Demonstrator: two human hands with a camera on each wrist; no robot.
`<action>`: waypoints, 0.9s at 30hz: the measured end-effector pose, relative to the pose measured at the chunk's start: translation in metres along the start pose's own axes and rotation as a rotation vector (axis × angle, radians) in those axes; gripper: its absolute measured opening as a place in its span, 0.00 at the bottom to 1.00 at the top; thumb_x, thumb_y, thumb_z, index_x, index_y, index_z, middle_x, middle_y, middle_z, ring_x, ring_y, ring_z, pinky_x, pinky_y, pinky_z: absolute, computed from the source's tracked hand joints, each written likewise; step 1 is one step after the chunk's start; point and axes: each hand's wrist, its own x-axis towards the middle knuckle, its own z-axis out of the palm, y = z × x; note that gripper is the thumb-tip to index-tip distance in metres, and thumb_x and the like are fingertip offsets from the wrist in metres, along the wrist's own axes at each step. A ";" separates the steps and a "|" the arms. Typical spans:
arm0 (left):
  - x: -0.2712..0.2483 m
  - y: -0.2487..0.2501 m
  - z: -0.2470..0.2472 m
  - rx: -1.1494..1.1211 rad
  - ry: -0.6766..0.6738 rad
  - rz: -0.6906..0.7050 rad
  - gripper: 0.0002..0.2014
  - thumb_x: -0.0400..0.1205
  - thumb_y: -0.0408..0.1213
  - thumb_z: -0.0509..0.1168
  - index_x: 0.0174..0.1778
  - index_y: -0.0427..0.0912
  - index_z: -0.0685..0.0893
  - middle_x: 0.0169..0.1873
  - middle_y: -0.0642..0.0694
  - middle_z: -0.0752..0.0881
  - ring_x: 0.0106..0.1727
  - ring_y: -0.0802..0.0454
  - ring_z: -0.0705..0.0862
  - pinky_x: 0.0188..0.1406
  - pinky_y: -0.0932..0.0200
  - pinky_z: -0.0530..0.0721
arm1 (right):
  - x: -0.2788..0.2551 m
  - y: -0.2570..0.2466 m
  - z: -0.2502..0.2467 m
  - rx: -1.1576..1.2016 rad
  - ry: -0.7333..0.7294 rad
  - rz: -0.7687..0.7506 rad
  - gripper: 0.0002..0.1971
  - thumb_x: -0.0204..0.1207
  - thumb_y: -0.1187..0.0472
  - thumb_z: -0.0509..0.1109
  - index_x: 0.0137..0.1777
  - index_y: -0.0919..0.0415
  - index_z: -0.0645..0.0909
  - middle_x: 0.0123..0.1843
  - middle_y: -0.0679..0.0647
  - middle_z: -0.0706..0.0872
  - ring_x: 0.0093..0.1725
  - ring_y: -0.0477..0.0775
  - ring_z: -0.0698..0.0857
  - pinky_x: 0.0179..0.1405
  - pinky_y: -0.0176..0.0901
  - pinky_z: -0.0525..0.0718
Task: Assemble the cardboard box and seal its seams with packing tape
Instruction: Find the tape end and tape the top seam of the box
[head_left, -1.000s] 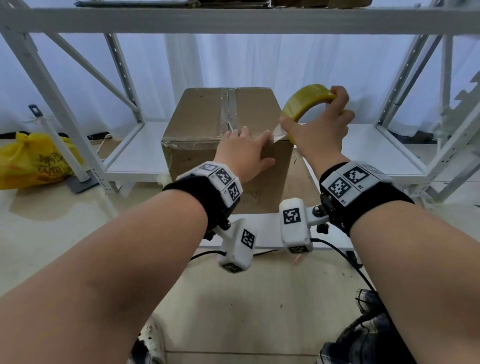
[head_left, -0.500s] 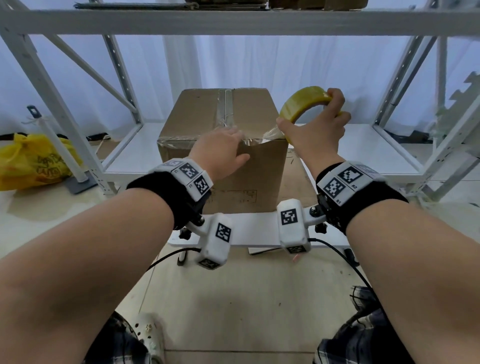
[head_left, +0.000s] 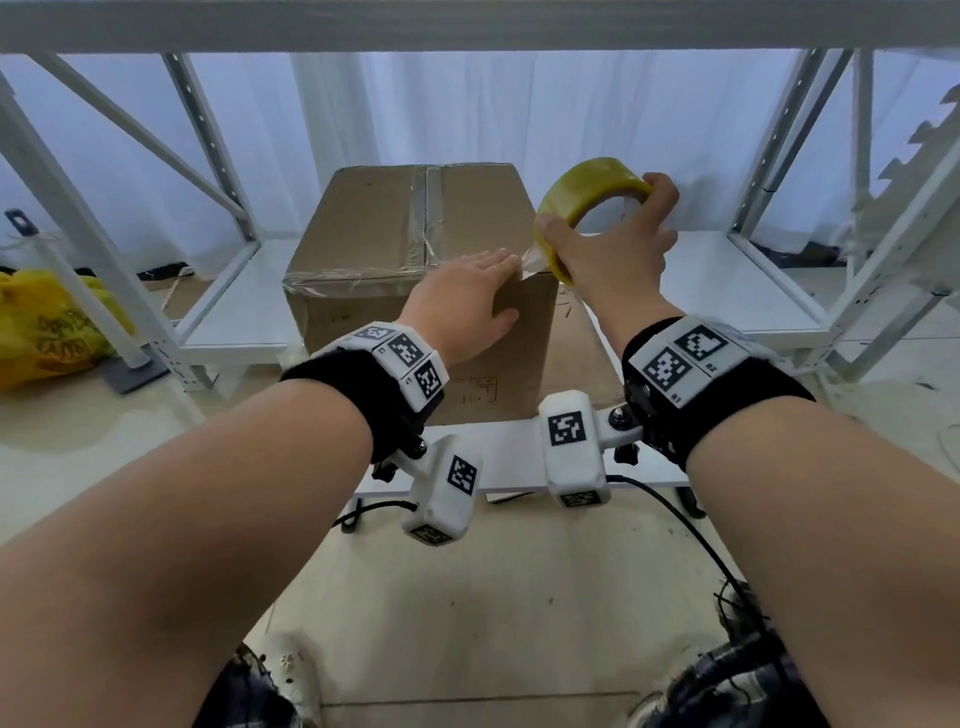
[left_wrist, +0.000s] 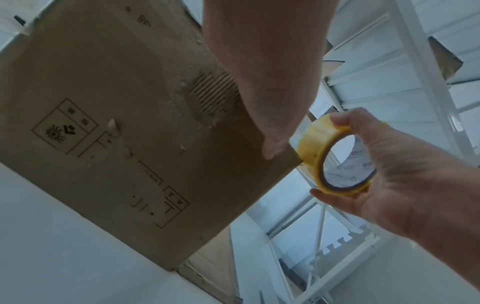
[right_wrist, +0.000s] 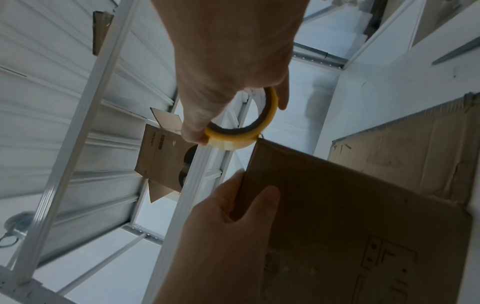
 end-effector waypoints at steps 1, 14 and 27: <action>-0.001 0.000 0.000 0.001 0.005 -0.003 0.27 0.83 0.45 0.61 0.78 0.46 0.67 0.79 0.49 0.67 0.79 0.50 0.65 0.76 0.54 0.62 | 0.001 -0.001 -0.001 -0.003 0.005 -0.002 0.46 0.62 0.44 0.78 0.75 0.46 0.54 0.67 0.59 0.64 0.65 0.67 0.73 0.53 0.47 0.74; 0.003 0.014 0.004 0.078 -0.017 -0.061 0.29 0.85 0.48 0.57 0.82 0.46 0.59 0.81 0.45 0.62 0.81 0.48 0.61 0.79 0.53 0.57 | 0.011 0.016 -0.026 -0.100 0.077 -0.069 0.46 0.61 0.49 0.80 0.75 0.46 0.56 0.70 0.59 0.62 0.68 0.66 0.69 0.53 0.44 0.69; 0.024 0.046 0.002 0.294 -0.138 -0.128 0.28 0.83 0.55 0.57 0.78 0.54 0.62 0.63 0.32 0.77 0.65 0.36 0.76 0.55 0.47 0.75 | 0.013 0.027 -0.025 -0.139 0.038 -0.056 0.47 0.61 0.48 0.79 0.76 0.47 0.55 0.69 0.60 0.62 0.66 0.66 0.70 0.55 0.46 0.71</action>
